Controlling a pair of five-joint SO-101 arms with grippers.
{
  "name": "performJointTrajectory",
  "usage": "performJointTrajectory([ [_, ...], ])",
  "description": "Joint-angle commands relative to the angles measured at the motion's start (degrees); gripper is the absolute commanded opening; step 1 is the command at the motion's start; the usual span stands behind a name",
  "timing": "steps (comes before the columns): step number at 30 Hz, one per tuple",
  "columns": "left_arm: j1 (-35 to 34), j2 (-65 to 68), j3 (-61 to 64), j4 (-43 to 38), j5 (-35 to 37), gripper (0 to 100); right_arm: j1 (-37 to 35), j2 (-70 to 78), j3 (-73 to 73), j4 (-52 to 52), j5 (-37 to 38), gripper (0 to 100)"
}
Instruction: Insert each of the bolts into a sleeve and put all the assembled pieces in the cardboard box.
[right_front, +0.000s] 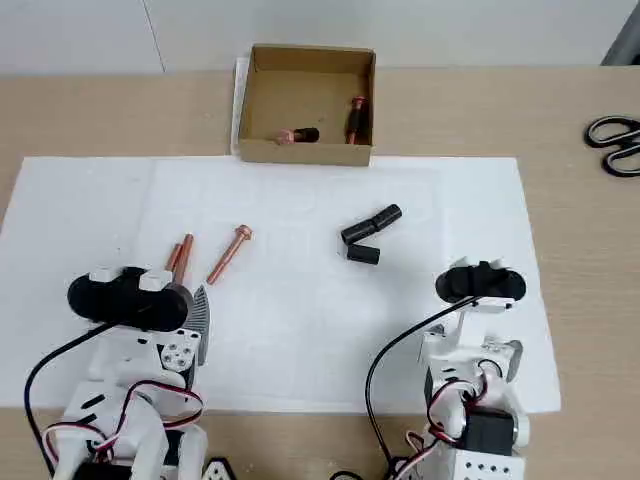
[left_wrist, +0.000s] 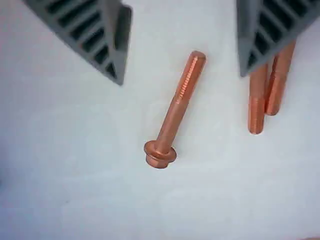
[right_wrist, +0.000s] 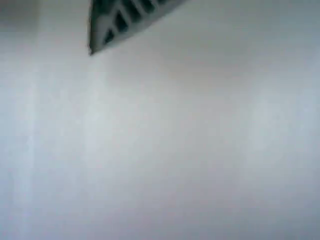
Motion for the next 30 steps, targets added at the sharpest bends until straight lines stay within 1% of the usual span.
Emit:
performJointTrajectory([
  [1, -0.1, -0.1, -0.6, 0.4, -0.3, 14, 0.1, -0.4, -0.2, -1.1, 0.6, 39.2],
  [3, -0.4, 0.0, -1.1, 0.5, -0.3, 14, 0.1, -0.4, -0.2, -1.1, 0.6, 39.2],
  [11, -6.2, 7.0, -4.3, 0.5, -0.2, 14, 0.1, -0.4, -0.2, -1.1, 0.6, 39.2],
  [15, -6.9, 11.1, -7.9, 0.5, -0.1, 14, -0.2, -0.4, -0.1, -1.5, 0.3, 39.2],
  [16, -6.9, 12.1, -8.7, 0.5, -0.1, 14, -0.4, -0.4, -0.1, -2.9, 0.5, 39.2],
  [18, -6.9, 14.3, -10.6, 1.1, 0.0, 14, 1.6, -0.3, -0.4, -5.0, 0.7, 39.2],
  [20, -6.9, 16.6, -12.4, 1.9, 0.1, 14, 5.4, -0.3, -3.4, -5.5, 1.0, 39.2],
  [21, -6.9, 17.9, -13.1, 2.4, 0.1, 14, 7.0, -0.1, -6.2, -5.3, 2.4, 39.2],
  [22, -6.9, 19.3, -14.0, 2.8, 0.1, 14, 7.9, 0.0, -8.5, -5.3, 5.4, 39.2],
  [24, -6.9, 22.2, -15.6, 3.5, 0.1, 14, 7.7, 0.2, -12.5, -5.0, 11.9, 39.2],
  [25, -6.9, 23.6, -16.4, 3.5, 0.1, 14, 7.3, 0.3, -13.9, -4.9, 13.7, 39.2],
  [30, -6.8, 28.1, -20.2, 3.1, 0.1, 14, 7.2, 1.8, -20.5, -5.0, 15.4, 39.2],
])
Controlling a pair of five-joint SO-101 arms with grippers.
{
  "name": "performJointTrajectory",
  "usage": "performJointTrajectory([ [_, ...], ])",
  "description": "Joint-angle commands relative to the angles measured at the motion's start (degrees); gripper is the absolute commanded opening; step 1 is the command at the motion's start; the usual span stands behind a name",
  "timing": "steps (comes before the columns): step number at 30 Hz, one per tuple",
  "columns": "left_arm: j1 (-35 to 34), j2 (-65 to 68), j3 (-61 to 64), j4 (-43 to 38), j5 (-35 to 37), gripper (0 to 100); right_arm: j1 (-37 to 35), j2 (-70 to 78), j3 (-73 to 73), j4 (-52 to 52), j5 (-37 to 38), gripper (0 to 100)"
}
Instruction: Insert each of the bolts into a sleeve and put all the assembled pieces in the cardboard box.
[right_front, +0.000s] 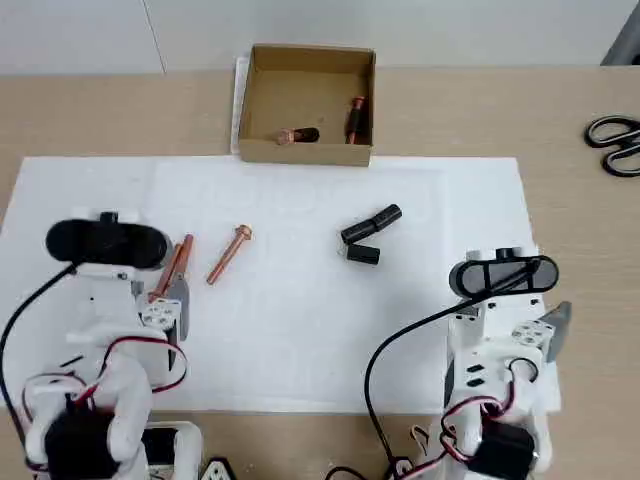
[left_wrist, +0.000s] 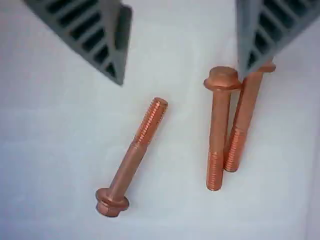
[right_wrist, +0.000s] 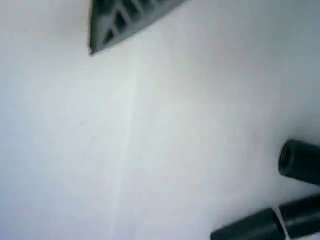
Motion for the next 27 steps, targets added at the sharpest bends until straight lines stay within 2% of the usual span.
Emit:
performJointTrajectory([
  [1, 0.0, 2.6, -3.9, -0.2, 0.1, 14, 0.4, 3.2, -6.9, -0.9, 1.4, 39.2],
  [8, -0.1, 3.5, -5.0, -0.2, 0.2, 14, -1.1, 30.3, -29.0, 2.3, 1.4, 39.2],
  [15, -0.2, 3.6, -5.1, 0.2, 4.1, 14, -14.5, 59.3, -55.8, 16.9, 1.5, 39.2],
  [19, -0.2, 3.4, -5.1, 0.2, 5.5, 14, -21.3, 63.8, -60.7, 19.5, 1.5, 39.2],
  [24, -0.2, 3.4, -5.1, 0.2, 7.5, 14, -23.1, 64.3, -60.8, 15.8, 1.4, 39.1],
  [27, -0.2, 3.4, -5.1, 0.2, 8.3, 14, -23.7, 71.4, -62.9, 17.1, 1.4, 39.1],
])
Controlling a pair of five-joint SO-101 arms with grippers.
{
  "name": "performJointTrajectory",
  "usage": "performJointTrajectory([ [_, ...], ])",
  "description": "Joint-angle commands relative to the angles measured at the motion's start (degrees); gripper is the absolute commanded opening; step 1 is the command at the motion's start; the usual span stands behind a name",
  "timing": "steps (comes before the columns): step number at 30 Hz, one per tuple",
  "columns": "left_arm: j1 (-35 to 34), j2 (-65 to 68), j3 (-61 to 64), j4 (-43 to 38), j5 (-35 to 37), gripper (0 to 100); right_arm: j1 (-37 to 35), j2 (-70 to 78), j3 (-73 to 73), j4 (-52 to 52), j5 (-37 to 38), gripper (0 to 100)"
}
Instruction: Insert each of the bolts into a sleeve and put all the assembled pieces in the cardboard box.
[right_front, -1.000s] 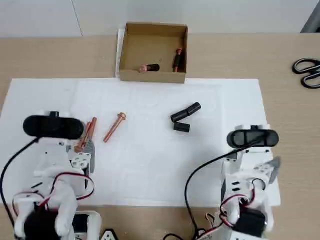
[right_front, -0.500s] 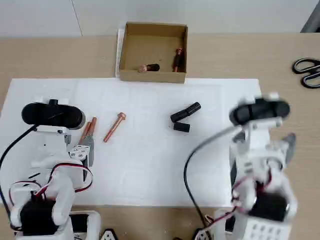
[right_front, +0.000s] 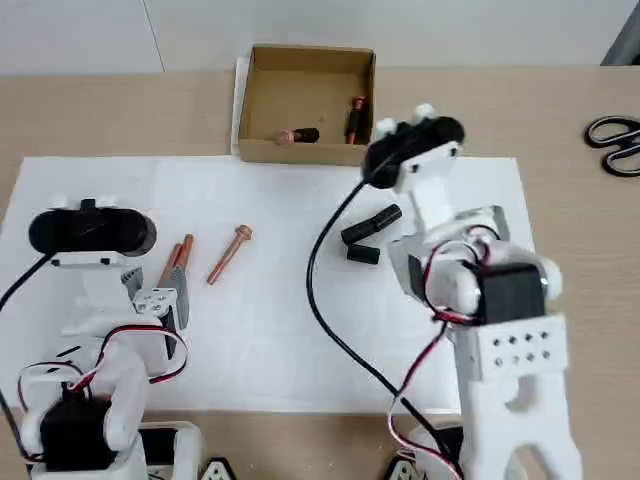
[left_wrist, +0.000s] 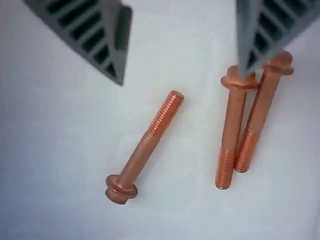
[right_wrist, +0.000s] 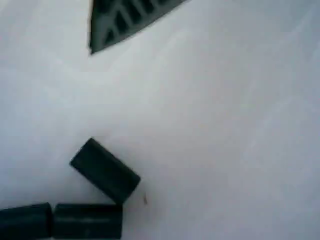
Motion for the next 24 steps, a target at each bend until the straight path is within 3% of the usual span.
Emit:
performJointTrajectory([
  [1, -0.2, 0.2, -2.6, 0.0, 0.8, 14, -0.6, 8.7, -6.1, 1.6, 0.5, 39.1],
  [6, -0.2, 0.2, -2.6, -0.1, 1.1, 14, -0.7, 26.6, -23.8, 12.4, 0.6, 39.1],
  [10, -0.2, 0.2, -2.6, 0.0, 1.1, 14, -1.0, 35.6, -34.1, 14.8, 0.6, 38.9],
  [19, -0.2, 0.2, -2.6, -0.1, 1.1, 14, -5.8, 43.6, -35.5, 12.7, 1.6, 14.2],
  [24, -0.3, 0.1, -2.6, 0.0, 2.9, 14, -8.0, 47.0, -35.6, 11.8, 2.3, 12.1],
])
